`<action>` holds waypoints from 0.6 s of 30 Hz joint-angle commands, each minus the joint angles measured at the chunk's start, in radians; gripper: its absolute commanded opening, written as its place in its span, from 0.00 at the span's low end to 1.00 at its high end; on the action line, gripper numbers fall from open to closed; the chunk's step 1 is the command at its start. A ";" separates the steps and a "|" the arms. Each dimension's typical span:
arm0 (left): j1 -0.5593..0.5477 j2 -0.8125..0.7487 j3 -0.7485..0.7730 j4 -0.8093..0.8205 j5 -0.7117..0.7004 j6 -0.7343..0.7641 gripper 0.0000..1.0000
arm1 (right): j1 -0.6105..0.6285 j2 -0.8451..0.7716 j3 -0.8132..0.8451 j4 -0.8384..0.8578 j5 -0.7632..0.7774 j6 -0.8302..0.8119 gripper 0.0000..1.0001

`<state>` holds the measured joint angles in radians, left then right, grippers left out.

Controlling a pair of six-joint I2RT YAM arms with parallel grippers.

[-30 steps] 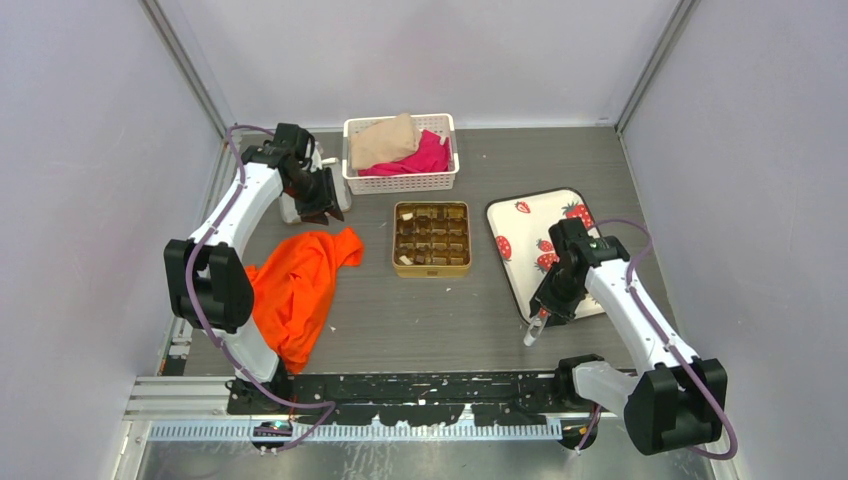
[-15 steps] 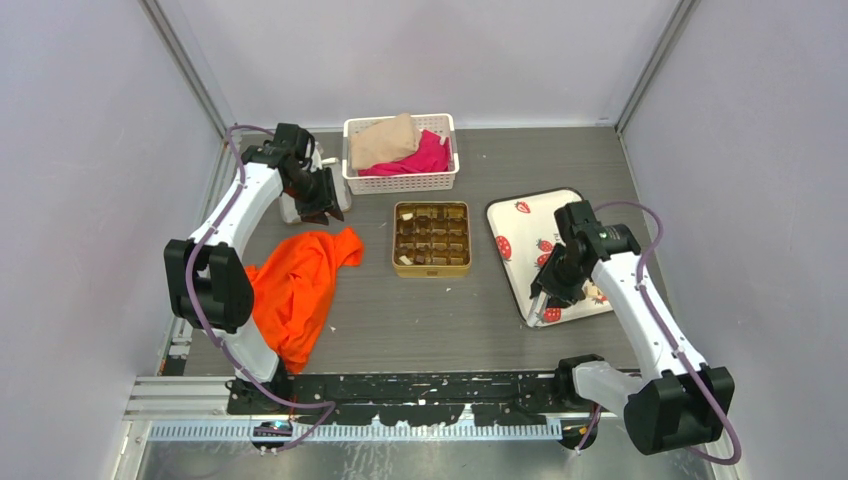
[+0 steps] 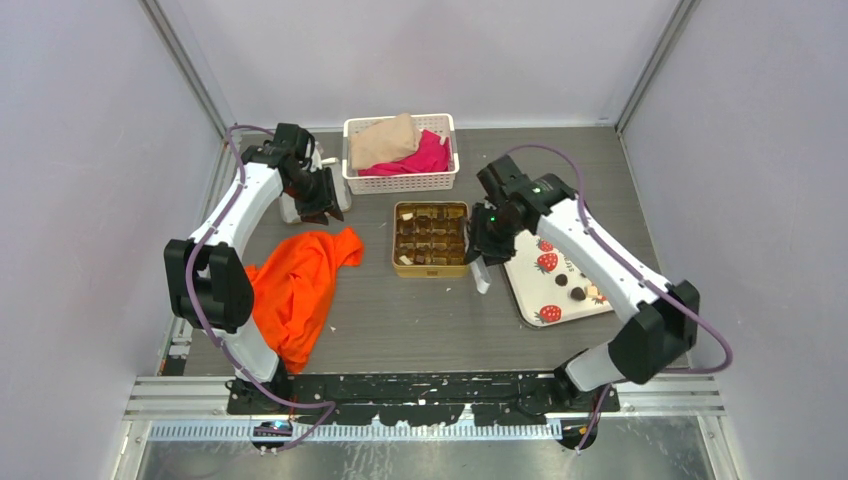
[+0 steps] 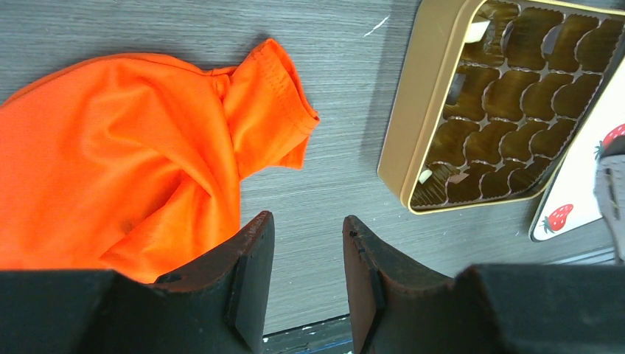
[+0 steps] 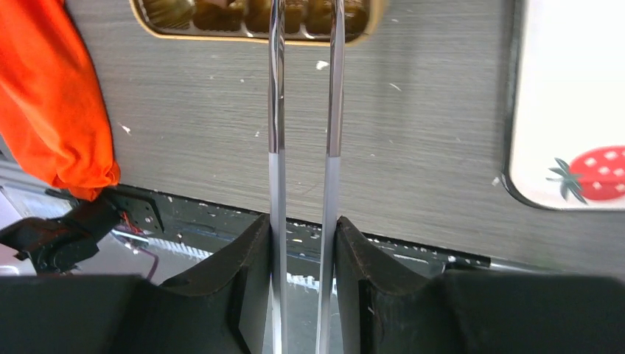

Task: Pack the chocolate
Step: Pick up the fake chocolate from the plate, then place the fake chocolate in the packing box.

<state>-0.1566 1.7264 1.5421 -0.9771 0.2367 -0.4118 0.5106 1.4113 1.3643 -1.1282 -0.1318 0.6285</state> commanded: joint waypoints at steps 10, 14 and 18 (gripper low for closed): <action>0.008 -0.054 -0.015 0.027 -0.012 -0.003 0.41 | 0.045 0.188 0.157 0.104 -0.065 -0.069 0.01; 0.008 -0.056 -0.023 0.030 -0.010 -0.004 0.41 | 0.046 0.216 0.162 0.112 -0.074 -0.068 0.01; 0.008 -0.060 -0.025 0.028 -0.022 0.001 0.40 | 0.045 0.239 0.161 0.133 -0.082 -0.063 0.01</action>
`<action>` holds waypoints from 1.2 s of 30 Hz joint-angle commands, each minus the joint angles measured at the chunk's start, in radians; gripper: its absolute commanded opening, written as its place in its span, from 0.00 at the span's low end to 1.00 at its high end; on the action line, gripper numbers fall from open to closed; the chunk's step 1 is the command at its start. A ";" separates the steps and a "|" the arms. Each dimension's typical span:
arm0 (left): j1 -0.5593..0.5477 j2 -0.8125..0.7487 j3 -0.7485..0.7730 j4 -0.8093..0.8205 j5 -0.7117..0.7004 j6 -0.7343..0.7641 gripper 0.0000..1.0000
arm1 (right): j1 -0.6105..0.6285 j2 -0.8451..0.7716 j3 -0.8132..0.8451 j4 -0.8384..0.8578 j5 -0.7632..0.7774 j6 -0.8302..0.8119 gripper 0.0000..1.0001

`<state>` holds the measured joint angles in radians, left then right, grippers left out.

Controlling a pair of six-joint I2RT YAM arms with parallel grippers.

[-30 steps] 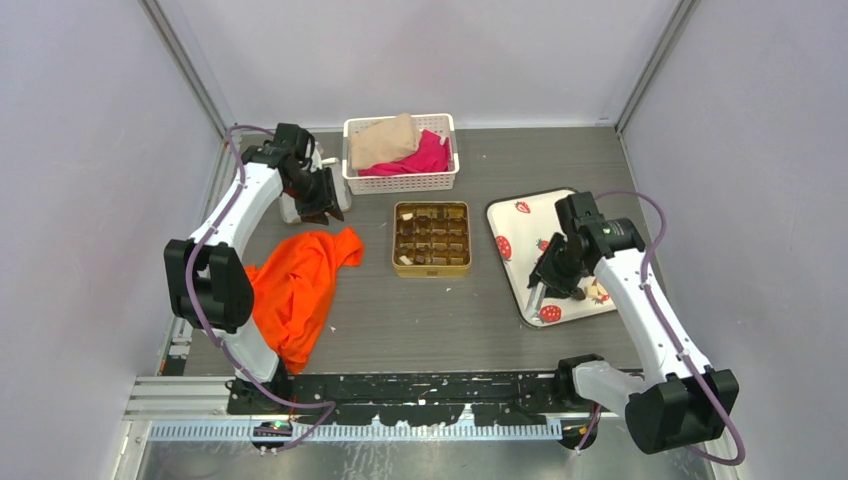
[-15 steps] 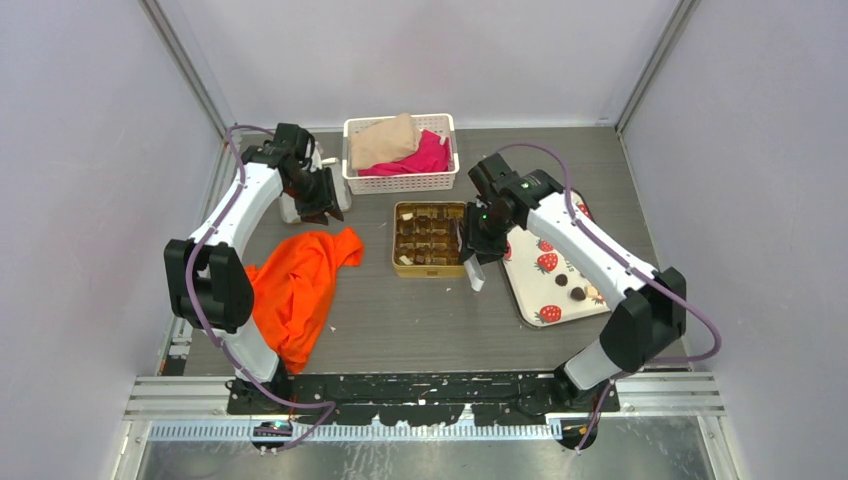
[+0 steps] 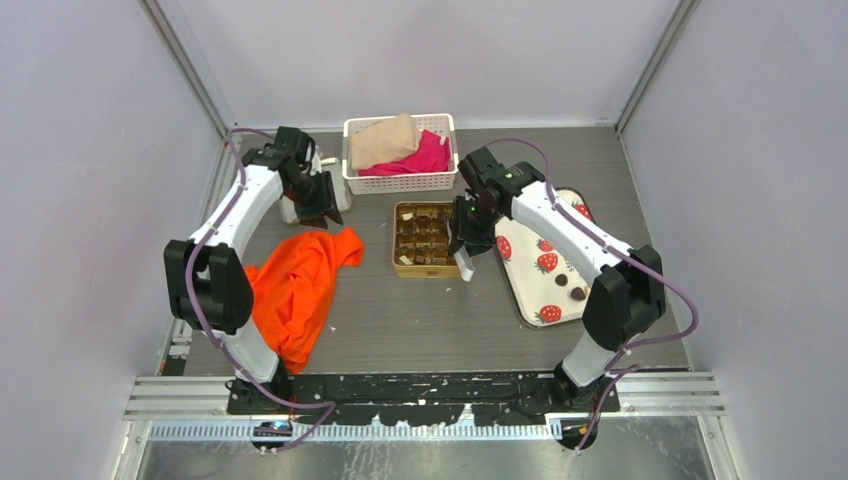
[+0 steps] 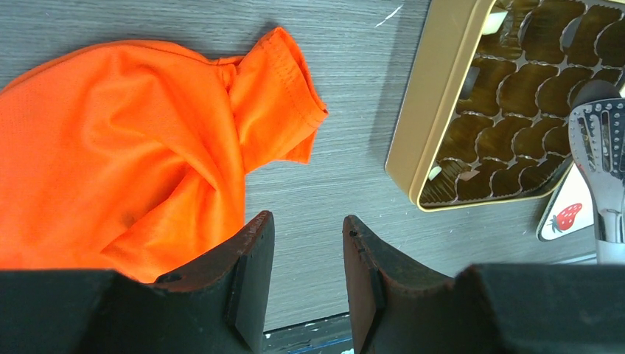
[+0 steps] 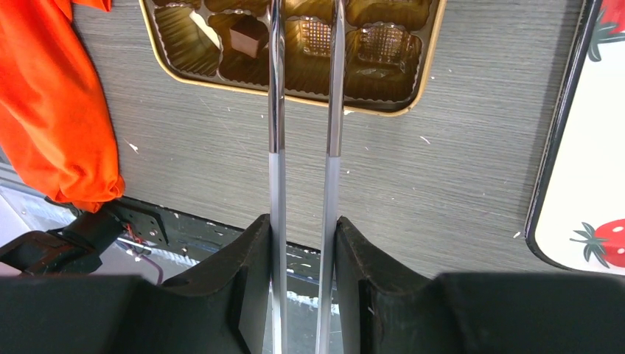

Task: Pack the chocolate
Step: Place the fake chocolate in the packing box.

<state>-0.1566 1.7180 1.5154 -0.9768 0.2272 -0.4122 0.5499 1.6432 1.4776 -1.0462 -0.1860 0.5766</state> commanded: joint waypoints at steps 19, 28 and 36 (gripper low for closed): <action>0.009 -0.055 -0.004 0.026 -0.018 0.012 0.41 | 0.011 0.040 0.062 0.054 -0.026 -0.006 0.44; 0.011 -0.054 -0.001 0.026 -0.017 0.012 0.41 | 0.009 -0.031 0.104 0.037 0.086 -0.004 0.25; 0.011 -0.042 0.013 0.027 -0.007 0.011 0.41 | -0.103 -0.261 -0.069 -0.047 0.300 0.045 0.08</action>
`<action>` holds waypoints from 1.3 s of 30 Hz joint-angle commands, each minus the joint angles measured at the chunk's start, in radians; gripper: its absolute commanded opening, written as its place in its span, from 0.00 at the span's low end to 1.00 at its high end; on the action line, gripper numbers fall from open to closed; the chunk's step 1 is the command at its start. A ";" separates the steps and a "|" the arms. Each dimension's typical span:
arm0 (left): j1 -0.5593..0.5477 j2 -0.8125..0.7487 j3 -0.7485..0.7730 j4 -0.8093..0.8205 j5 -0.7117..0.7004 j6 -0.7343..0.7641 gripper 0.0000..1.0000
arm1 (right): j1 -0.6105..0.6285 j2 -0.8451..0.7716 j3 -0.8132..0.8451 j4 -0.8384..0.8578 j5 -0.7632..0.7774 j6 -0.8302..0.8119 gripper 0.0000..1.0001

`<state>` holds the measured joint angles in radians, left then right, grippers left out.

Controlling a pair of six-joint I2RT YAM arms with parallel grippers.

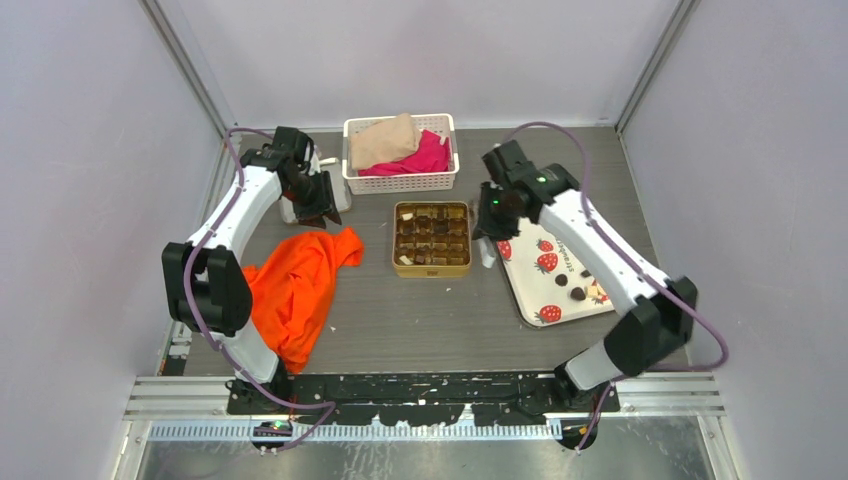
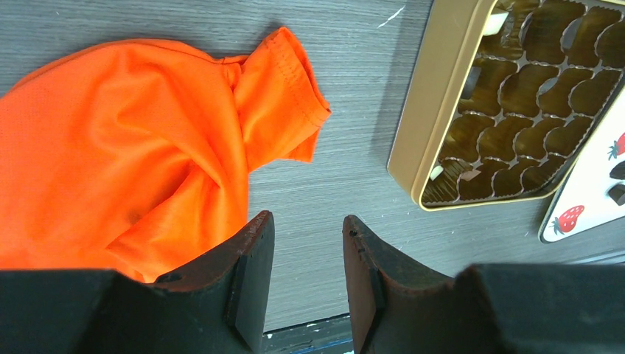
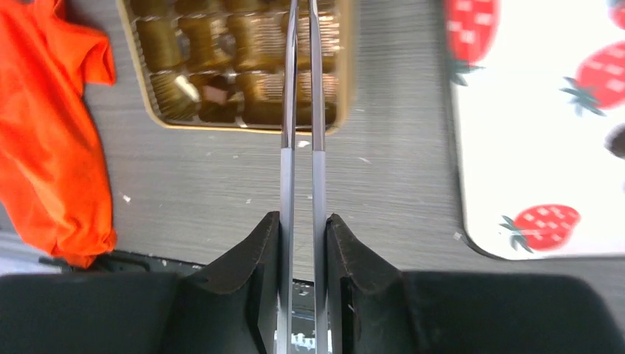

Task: Pack the chocolate
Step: Place the fake chocolate in the packing box, then pick up the fake chocolate from the plate.

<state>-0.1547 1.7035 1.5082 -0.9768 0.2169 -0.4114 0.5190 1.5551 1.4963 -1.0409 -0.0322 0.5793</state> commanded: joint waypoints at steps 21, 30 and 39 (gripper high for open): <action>0.009 -0.013 0.042 0.017 0.027 0.020 0.41 | -0.258 -0.479 -0.556 -0.199 0.194 0.231 0.40; 0.009 -0.016 0.040 0.017 0.033 0.022 0.41 | -0.259 -0.456 -0.576 -0.162 0.200 0.228 0.43; 0.009 -0.027 0.026 0.019 0.029 0.023 0.41 | -0.277 -0.411 -0.567 -0.123 0.217 0.209 0.47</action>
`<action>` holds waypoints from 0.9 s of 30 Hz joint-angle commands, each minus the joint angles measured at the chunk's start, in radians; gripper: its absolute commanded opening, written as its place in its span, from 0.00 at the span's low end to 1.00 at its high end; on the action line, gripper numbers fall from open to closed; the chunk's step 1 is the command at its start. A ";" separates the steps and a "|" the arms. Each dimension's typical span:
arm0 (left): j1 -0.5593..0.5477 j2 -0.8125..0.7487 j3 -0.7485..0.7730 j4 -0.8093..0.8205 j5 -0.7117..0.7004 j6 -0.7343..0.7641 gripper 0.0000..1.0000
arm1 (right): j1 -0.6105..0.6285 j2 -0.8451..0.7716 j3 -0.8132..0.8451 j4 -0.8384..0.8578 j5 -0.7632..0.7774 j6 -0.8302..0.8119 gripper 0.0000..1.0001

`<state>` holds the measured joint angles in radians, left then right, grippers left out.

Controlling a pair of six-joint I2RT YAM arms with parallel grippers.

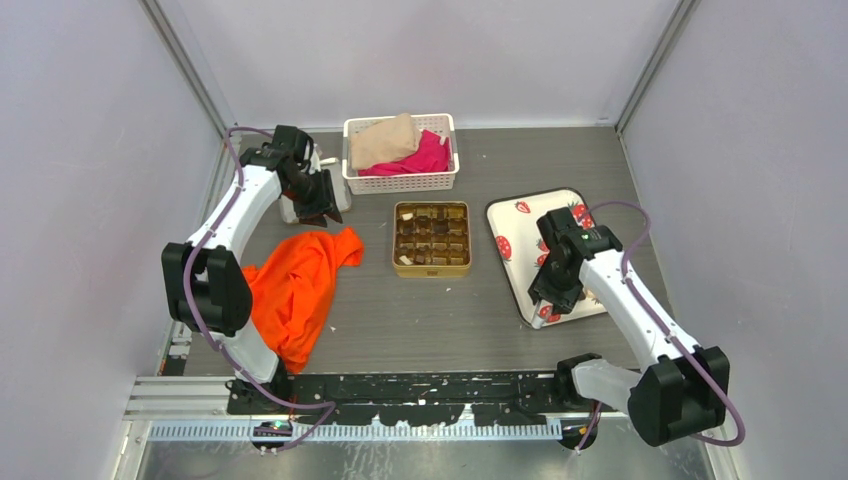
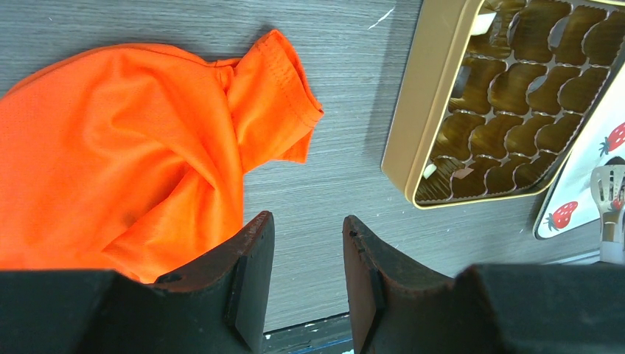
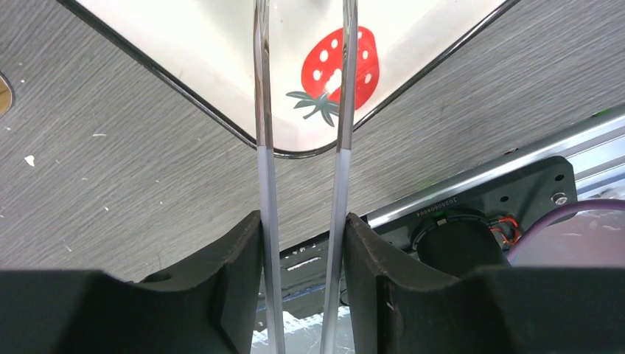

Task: Pack the chocolate
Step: Pick up the fake chocolate from the plate.

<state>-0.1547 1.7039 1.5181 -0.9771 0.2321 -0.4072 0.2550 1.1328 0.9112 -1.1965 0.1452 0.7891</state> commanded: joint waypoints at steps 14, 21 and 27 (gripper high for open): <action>0.009 -0.033 0.010 0.019 0.009 0.018 0.41 | -0.064 0.072 0.025 0.081 0.016 -0.040 0.42; 0.009 -0.031 0.011 0.019 0.007 0.018 0.41 | -0.063 0.057 0.054 0.063 0.009 -0.045 0.16; 0.009 -0.024 0.017 0.024 0.009 0.015 0.41 | -0.064 0.036 0.112 0.023 0.011 -0.051 0.01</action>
<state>-0.1547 1.7039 1.5181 -0.9771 0.2317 -0.4076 0.1944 1.2102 0.9451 -1.1481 0.1474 0.7525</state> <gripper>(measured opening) 0.406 0.426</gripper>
